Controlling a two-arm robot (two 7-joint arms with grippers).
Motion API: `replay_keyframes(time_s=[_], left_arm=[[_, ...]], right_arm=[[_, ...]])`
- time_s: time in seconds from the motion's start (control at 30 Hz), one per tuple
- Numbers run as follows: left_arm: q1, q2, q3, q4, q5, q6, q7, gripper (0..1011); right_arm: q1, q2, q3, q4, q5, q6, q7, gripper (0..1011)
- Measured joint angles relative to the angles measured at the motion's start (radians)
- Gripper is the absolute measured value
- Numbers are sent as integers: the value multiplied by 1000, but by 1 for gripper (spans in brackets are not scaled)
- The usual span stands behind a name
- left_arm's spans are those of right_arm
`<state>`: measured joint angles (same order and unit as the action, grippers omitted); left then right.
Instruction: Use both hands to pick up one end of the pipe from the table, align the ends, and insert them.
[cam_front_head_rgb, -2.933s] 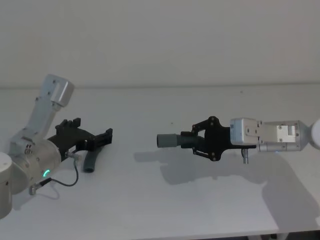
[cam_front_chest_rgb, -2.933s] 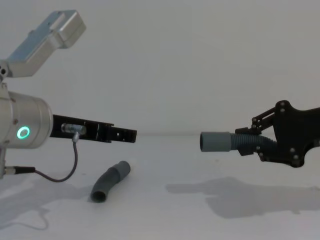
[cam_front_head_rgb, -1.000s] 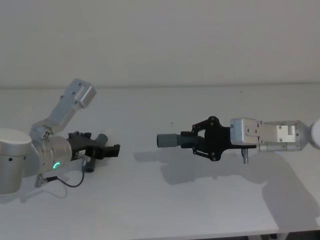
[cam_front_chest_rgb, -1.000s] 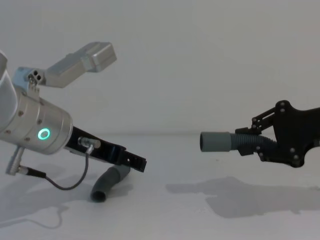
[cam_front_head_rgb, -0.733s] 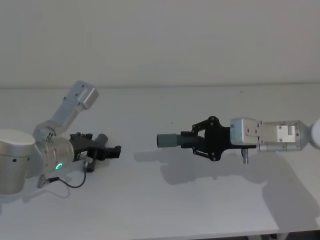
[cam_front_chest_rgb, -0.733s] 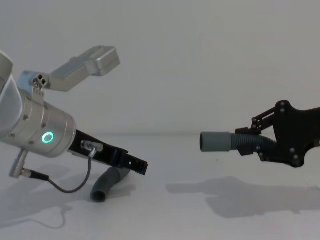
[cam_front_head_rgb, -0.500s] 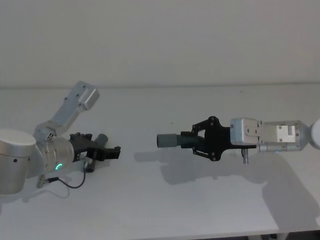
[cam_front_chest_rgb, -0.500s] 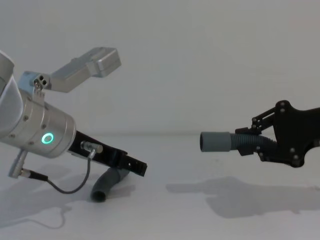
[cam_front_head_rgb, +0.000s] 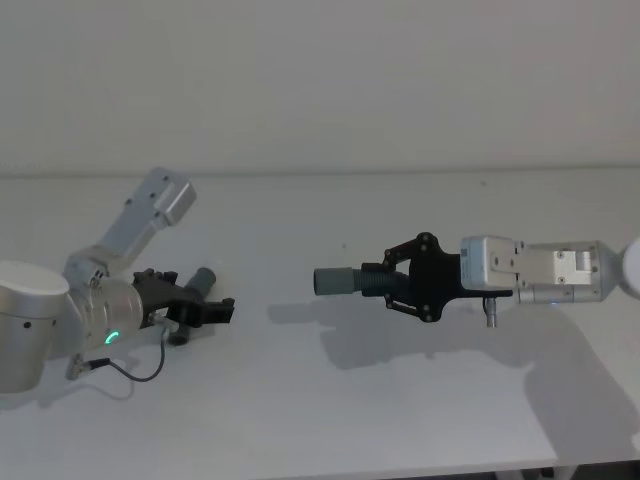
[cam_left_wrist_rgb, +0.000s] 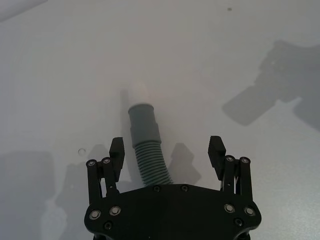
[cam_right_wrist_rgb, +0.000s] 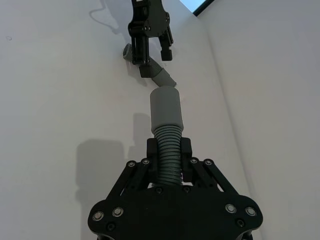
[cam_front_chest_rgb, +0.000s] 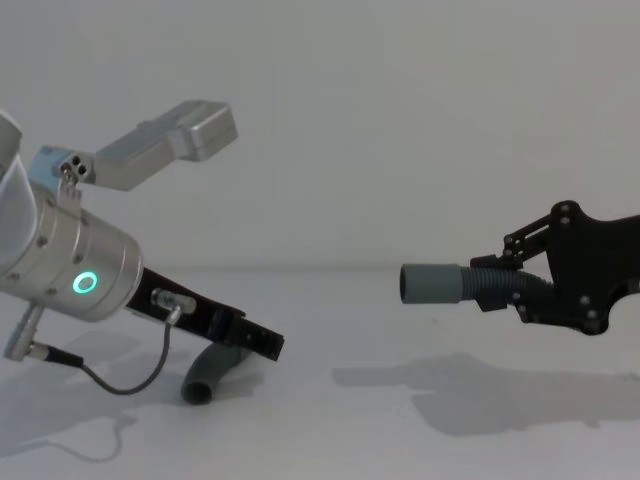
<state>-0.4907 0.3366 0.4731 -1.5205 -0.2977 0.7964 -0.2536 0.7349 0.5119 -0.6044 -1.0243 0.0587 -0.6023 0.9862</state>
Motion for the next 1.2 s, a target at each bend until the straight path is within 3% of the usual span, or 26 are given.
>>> replay_keyframes(time_s=[1.1,1.2], left_arm=[[-11,-25,-10,67,33,-20,-5,1001],[-14,-28,-8,76,36,-23,-8,943]], right_arm=[[0,0,0,0,0,0,0,233],[0,0,0,0,0,0,0,233]])
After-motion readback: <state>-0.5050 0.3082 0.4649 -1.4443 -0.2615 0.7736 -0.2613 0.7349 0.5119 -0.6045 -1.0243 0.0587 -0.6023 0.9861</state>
